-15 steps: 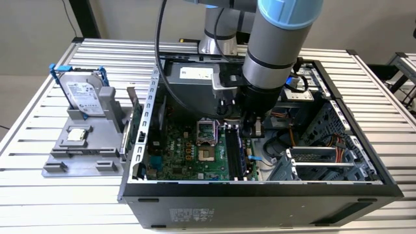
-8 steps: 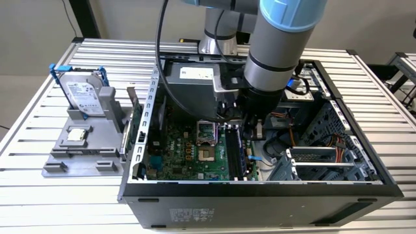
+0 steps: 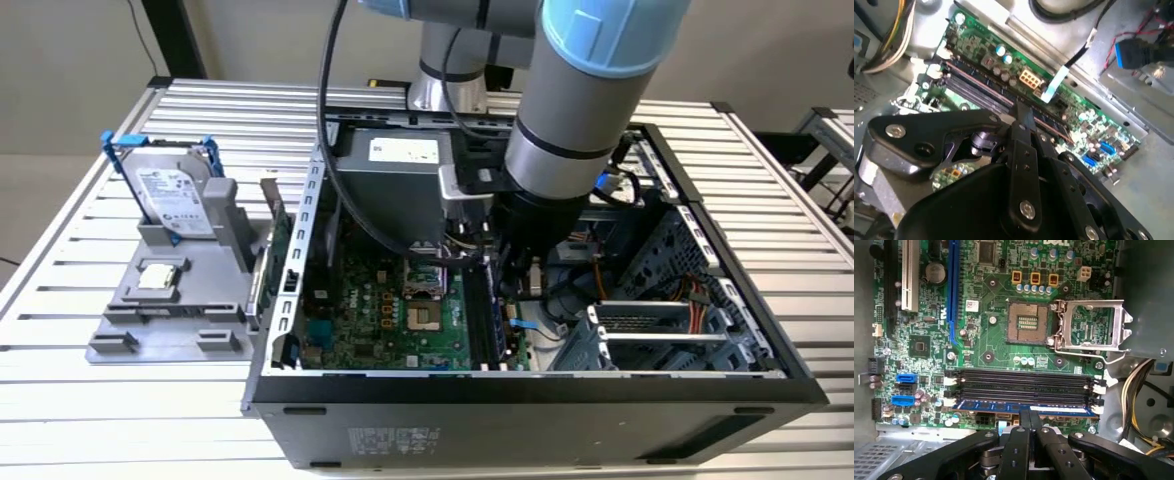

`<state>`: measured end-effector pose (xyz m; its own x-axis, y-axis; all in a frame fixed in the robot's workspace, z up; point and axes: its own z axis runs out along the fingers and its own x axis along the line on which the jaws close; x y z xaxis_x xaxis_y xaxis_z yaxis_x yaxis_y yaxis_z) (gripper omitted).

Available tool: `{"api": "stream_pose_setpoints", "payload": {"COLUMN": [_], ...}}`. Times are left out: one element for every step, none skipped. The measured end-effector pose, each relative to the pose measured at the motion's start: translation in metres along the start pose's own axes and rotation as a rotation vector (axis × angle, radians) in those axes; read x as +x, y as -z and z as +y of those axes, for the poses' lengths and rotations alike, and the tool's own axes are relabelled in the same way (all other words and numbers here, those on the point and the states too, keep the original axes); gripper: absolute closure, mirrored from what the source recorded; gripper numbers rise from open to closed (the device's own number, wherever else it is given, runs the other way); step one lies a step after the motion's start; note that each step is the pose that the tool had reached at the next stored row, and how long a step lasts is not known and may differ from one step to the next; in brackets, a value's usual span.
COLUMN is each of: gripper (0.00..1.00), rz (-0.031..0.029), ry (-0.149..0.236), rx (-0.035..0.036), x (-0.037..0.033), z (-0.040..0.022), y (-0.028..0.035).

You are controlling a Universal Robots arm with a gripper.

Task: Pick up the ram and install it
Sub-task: 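Press down the ram until it locks into place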

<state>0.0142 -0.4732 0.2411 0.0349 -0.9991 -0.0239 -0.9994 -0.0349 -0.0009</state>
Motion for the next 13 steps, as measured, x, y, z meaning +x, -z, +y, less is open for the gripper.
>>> {"api": "stream_pose_setpoints", "payload": {"gripper": [1.0, 1.0, 1.0, 1.0, 1.0, 1.0, 1.0, 1.0, 1.0, 1.0, 1.0, 1.0, 1.0], "rz": [0.0002, -0.0001, 0.0, 0.0003, 0.0003, 0.0003, 0.0004, 0.0002, 0.0004, 0.0007, 0.0016, 0.0023, 0.0016], "ry": [0.0, 0.0, 0.0, 0.0, 0.0, 0.0, 0.0, -0.001, -0.001, -0.001, -0.002, -0.002, -0.002], "rx": [-0.0001, 0.0, 0.0, 0.0, 0.0, 0.0, 0.0, 0.0, 0.0, -0.0001, -0.0004, -0.0005, -0.0004], "x": [0.0011, 0.0013, 0.0014, 0.0015, 0.0015, 0.0016, 0.0016, 0.0017, 0.0017, 0.0018, 0.0019, 0.002, 0.002], "z": [0.0, 0.0, 0.0, 0.0, 0.0, 0.0, 0.0, 0.0, 0.0, 0.0, 0.0001, 0.0001, 0.0002], "y": [-0.0003, -0.002, -0.0038, -0.0055, -0.0073, -0.0092, -0.0109, -0.0127, -0.0146, -0.0164, -0.0178, -0.0194, -0.0213]}}
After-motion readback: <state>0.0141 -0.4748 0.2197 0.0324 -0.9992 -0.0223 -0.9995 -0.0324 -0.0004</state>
